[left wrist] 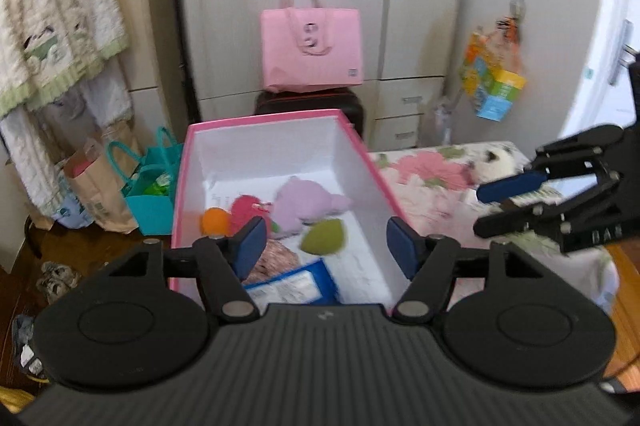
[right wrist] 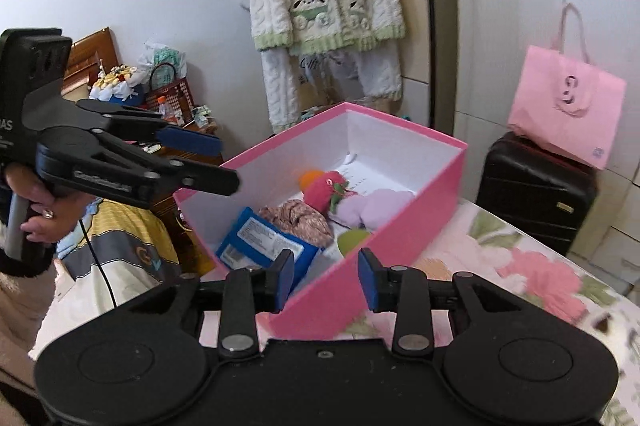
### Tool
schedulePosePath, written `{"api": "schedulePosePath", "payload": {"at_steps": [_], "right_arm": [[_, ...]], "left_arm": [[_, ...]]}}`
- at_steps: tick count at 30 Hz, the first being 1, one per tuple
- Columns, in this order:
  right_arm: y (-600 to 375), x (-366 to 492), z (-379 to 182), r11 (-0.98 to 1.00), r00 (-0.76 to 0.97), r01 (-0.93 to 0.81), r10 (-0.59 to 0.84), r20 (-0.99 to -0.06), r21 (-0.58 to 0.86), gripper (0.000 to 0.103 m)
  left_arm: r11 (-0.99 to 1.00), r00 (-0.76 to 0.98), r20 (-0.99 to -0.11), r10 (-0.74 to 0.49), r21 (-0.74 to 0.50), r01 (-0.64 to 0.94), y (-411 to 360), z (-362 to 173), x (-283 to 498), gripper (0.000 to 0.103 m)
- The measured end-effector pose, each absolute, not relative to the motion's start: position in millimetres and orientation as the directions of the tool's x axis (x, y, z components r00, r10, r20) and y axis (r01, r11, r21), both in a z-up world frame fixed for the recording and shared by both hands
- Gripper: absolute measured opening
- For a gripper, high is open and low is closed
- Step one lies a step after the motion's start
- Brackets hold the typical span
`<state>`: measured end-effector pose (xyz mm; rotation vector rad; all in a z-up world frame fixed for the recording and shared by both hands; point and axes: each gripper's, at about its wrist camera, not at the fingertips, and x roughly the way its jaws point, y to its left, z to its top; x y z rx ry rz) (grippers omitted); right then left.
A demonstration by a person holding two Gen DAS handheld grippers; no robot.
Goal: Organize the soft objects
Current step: 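Move both open tools back toward the remaining items on the bed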
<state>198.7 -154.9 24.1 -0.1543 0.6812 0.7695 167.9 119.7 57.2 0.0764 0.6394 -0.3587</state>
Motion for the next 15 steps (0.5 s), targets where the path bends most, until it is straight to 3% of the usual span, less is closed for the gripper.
{"api": "schedulePosePath", "payload": {"at_steps": [4, 10, 15], "right_arm": [[-188, 175, 31, 0.745, 0.553, -0.66, 0.57, -0.608, 0.099, 0.04], [-224, 133, 26, 0.773, 0.614, -0.634, 0.501, -0.61, -0.003, 0.04], [-245, 109, 20, 0.795, 0.661, -0.605, 0.467, -0.588, -0.05, 0.044]], "left_arm": [[0.909, 0.72, -0.596, -0.356, -0.042, 0.415, 103, 65, 142, 0.067], [0.867, 0.702, -0.632, -0.329, 0.092, 0.489, 50, 55, 119, 0.074], [0.823, 0.628, -0.664, -0.405, 0.035, 0.567, 13, 43, 118, 0.074]]}}
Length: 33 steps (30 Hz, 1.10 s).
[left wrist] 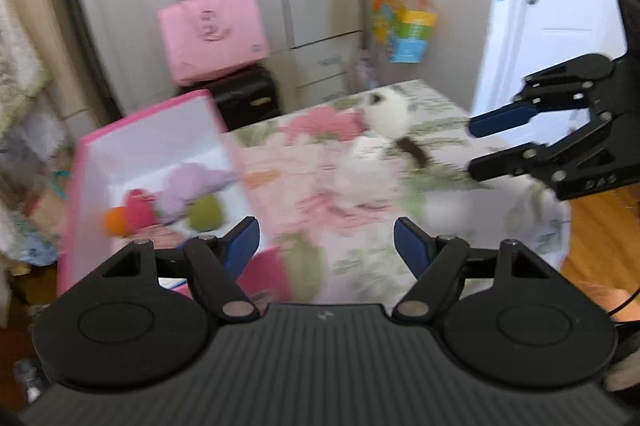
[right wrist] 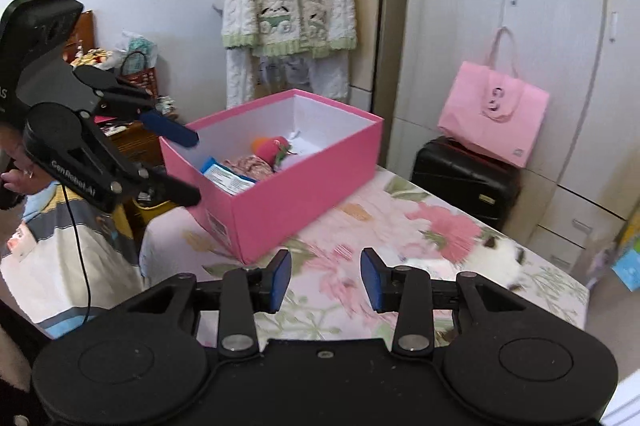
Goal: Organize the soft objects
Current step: 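Move both open tools back toward the remaining items on the bed, then grasp the white mesh pouf with the left tool while the right tool grasps the white wet-wipes pack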
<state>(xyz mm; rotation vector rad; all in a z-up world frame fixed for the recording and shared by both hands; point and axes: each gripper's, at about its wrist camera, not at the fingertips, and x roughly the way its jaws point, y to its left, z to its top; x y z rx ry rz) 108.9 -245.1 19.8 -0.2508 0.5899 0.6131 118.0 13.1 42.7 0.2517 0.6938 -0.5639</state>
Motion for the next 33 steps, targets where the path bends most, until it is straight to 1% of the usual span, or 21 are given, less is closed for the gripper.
{"api": "schedulePosePath", "payload": {"at_steps": [4, 8, 10, 13, 16, 19, 23, 26, 31, 33], "right_arm": [[-265, 110, 14, 0.821, 0.688, -0.569, 0.449, -0.57, -0.041, 0.051], [-281, 124, 4, 0.854, 0.714, -0.518, 0.403, -0.572, -0.045, 0.052], [-286, 131, -4, 0.856, 0.715, -0.515, 0.396, -0.576, -0.051, 0.052], [-290, 142, -17, 0.848, 0.714, -0.527, 0.406, -0.571, -0.056, 0.052], [-293, 153, -29, 0.835, 0.722, -0.548, 0.439, -0.535, -0.055, 0.052], [-293, 172, -40, 0.835, 0.728, -0.547, 0.443, -0.523, -0.056, 0.052], [-291, 207, -58, 0.814, 0.677, -0.58, 0.488, -0.551, 0.009, 0.052], [-283, 232, -73, 0.812, 0.662, -0.583, 0.47, -0.584, -0.007, 0.052], [-275, 261, -90, 0.806, 0.647, -0.59, 0.443, -0.62, -0.04, 0.052], [-273, 269, -93, 0.799, 0.634, -0.6, 0.449, -0.63, -0.035, 0.052]], "left_arm": [[0.796, 0.62, -0.646, -0.446, 0.032, 0.605, -18, 30, 120, 0.074], [0.776, 0.589, -0.648, -0.482, -0.005, 0.63, -39, 10, 130, 0.074], [0.783, 0.587, -0.66, -0.469, -0.003, 0.622, -49, 0, 136, 0.074], [0.793, 0.622, -0.637, -0.455, 0.029, 0.609, -61, -11, 143, 0.074], [0.811, 0.656, -0.622, -0.428, 0.056, 0.582, -70, -22, 152, 0.074], [0.824, 0.641, -0.639, -0.426, 0.02, 0.567, -74, -35, 165, 0.074], [0.835, 0.628, -0.647, -0.433, -0.025, 0.55, -81, -55, 178, 0.074], [0.858, 0.666, -0.629, -0.401, -0.001, 0.514, -87, -70, 185, 0.074], [0.877, 0.684, -0.619, -0.387, -0.018, 0.48, -93, -87, 201, 0.074], [0.883, 0.704, -0.609, -0.366, 0.011, 0.469, -97, -93, 205, 0.074]]}}
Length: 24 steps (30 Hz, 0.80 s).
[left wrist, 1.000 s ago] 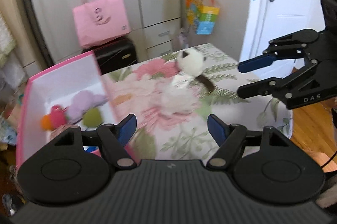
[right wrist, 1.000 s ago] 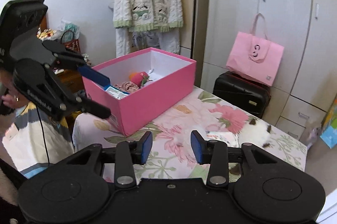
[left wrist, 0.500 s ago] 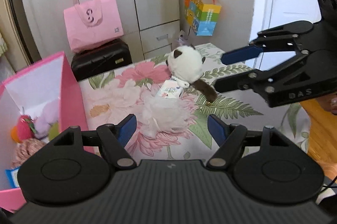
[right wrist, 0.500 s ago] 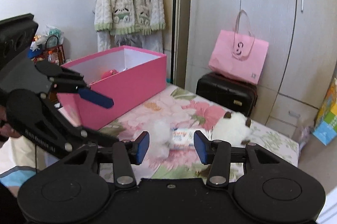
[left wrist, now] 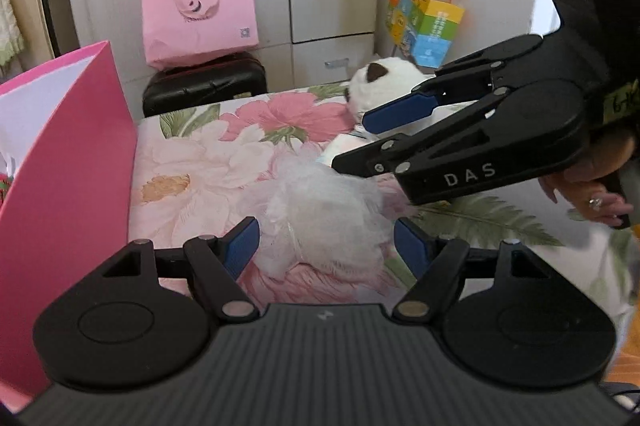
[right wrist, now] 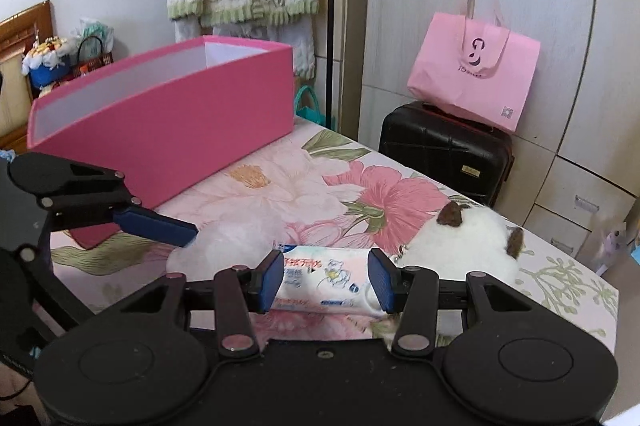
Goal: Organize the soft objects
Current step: 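Grasp the white mesh pouf with the left tool while the right tool grasps the white wet-wipes pack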
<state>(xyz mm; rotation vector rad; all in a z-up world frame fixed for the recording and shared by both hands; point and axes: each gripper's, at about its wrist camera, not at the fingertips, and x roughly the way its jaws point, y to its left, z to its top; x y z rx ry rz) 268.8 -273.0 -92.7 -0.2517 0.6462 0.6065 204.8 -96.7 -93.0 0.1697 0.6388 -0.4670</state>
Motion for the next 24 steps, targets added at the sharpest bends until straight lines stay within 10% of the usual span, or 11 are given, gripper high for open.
{"api": "schedulePosePath", "payload": {"at_steps": [10, 24], "right_arm": [[-264, 289, -101, 0.786, 0.606, -0.617, 0.443, -0.66, -0.04, 0.055], [-271, 294, -104, 0.782, 0.551, -0.622, 0.465, -0.693, 0.03, 0.083]], "left_arm": [[0.93, 0.731, -0.61, -0.307, -0.029, 0.367, -88, -107, 211, 0.041], [0.979, 0.804, -0.567, -0.179, -0.017, 0.205, -77, -110, 204, 0.037]]}}
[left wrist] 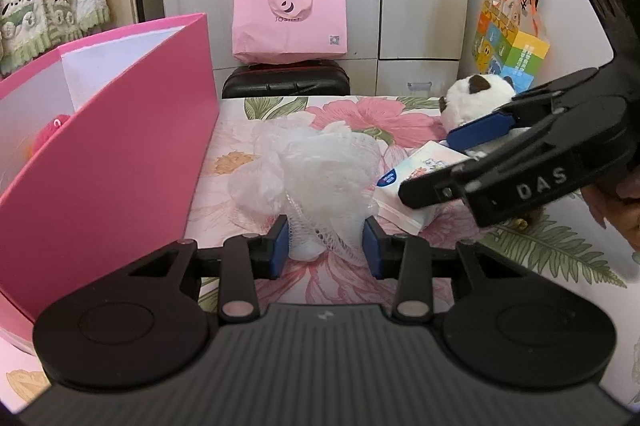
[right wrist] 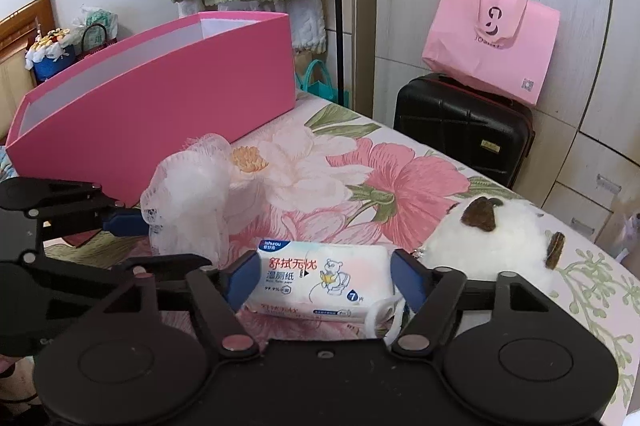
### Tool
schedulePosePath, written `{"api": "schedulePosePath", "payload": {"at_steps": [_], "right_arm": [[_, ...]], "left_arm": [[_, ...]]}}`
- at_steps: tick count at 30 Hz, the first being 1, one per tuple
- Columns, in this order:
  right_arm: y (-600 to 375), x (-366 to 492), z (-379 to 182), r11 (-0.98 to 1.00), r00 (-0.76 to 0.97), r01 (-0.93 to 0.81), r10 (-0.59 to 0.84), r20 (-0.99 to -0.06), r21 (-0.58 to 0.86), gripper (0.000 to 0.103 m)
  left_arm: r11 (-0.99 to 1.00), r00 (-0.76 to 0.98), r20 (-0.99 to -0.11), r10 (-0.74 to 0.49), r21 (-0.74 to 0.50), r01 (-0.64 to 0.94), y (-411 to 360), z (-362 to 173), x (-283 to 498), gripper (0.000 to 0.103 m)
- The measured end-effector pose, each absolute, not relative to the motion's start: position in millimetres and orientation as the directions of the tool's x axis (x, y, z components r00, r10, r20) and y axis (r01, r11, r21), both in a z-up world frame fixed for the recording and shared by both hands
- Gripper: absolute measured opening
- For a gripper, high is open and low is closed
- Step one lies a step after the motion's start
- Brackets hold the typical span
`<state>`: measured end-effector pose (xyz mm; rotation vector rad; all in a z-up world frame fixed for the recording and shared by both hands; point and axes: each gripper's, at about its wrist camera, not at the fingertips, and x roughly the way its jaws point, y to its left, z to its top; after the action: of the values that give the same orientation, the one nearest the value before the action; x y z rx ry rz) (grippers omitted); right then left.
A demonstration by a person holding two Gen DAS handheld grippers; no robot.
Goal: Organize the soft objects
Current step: 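Grasp the white mesh pouf with the left tool while the right tool grasps the white wet-wipes pack, then lift the mesh pouf and wet-wipes pack with both tools toward the shoebox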
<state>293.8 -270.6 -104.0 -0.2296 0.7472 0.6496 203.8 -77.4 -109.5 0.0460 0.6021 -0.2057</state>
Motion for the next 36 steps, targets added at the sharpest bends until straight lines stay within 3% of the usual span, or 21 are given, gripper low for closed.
{"api": "schedulePosePath", "payload": {"at_steps": [10, 13, 15, 18, 20, 36], "right_arm": [[-258, 290, -112, 0.78, 0.56, -0.624, 0.414, -0.717, -0.037, 0.089], [-252, 288, -119, 0.781, 0.579, -0.618, 0.379, -0.722, -0.086, 0.096], [-254, 291, -120, 0.802, 0.573, -0.596, 0.385, -0.723, -0.046, 0.097], [-259, 293, -122, 0.823, 0.568, -0.568, 0.4, -0.719, 0.009, 0.095], [-261, 287, -121, 0.83, 0.586, -0.557, 0.404, -0.702, 0.013, 0.084], [-254, 217, -115, 0.858, 0.669, -0.511, 0.356, -0.653, -0.056, 0.082]], "left_arm": [[0.985, 0.809, -0.567, -0.154, -0.027, 0.169, -71, -111, 208, 0.037], [0.986, 0.816, -0.557, -0.154, -0.031, 0.164, -70, -109, 205, 0.036], [0.986, 0.82, -0.551, -0.155, -0.031, 0.166, -69, -109, 202, 0.036], [0.984, 0.815, -0.555, -0.165, -0.041, 0.172, -68, -109, 199, 0.036], [0.983, 0.814, -0.555, -0.171, -0.046, 0.175, -67, -108, 197, 0.036], [0.962, 0.775, -0.572, -0.268, -0.12, 0.245, -51, -93, 160, 0.035]]}}
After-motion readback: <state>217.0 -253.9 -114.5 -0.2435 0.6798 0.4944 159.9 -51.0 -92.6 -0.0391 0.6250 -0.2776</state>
